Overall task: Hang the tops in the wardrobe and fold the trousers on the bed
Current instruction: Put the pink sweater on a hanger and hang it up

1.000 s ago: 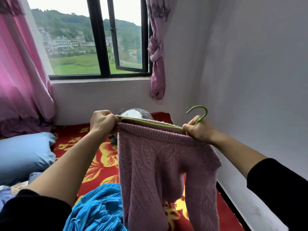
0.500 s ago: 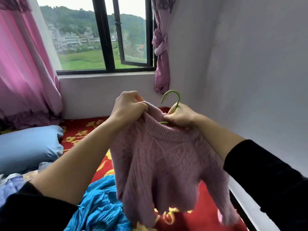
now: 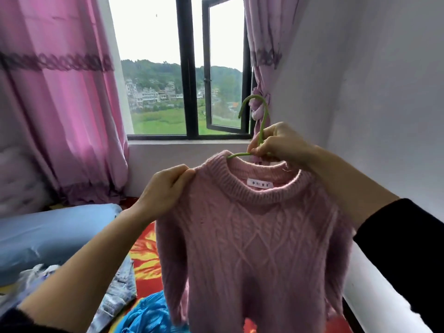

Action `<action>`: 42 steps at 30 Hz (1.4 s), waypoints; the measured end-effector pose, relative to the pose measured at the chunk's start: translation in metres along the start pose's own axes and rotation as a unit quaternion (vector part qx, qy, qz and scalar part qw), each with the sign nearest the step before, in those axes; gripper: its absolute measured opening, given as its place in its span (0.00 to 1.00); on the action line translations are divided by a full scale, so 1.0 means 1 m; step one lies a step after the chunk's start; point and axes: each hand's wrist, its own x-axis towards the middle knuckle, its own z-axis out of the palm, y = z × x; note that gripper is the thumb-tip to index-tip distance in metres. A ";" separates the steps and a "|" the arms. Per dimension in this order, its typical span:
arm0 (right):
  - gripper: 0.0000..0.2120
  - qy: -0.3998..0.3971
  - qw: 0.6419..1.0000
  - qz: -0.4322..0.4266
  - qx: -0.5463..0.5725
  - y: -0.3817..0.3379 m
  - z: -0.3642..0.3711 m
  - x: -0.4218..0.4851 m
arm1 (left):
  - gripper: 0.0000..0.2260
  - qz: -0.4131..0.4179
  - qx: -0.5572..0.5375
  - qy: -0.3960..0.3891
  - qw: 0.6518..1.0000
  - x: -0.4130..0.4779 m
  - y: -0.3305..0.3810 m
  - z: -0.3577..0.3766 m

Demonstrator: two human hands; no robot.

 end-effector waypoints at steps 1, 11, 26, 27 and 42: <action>0.03 0.007 1.000 -0.025 -0.012 -0.007 -0.001 0.002 | 0.14 0.001 -0.010 0.033 0.999 0.001 0.005 -0.005; 0.06 -0.028 0.991 -0.115 -0.056 -0.043 0.050 0.027 | 0.10 0.005 0.117 0.287 0.951 -0.031 0.010 -0.060; 0.03 -0.248 0.901 -0.354 0.048 -0.230 0.229 -0.008 | 0.02 -0.198 0.170 0.247 0.933 -0.221 -0.005 -0.259; 0.03 -0.260 0.892 -0.366 0.051 -0.247 0.241 -0.017 | 0.03 -0.211 0.169 0.270 0.924 -0.238 -0.003 -0.272; 0.10 -0.380 0.810 -0.446 0.024 -0.475 0.447 -0.214 | 0.05 -0.398 0.317 0.283 0.813 -0.515 0.009 -0.491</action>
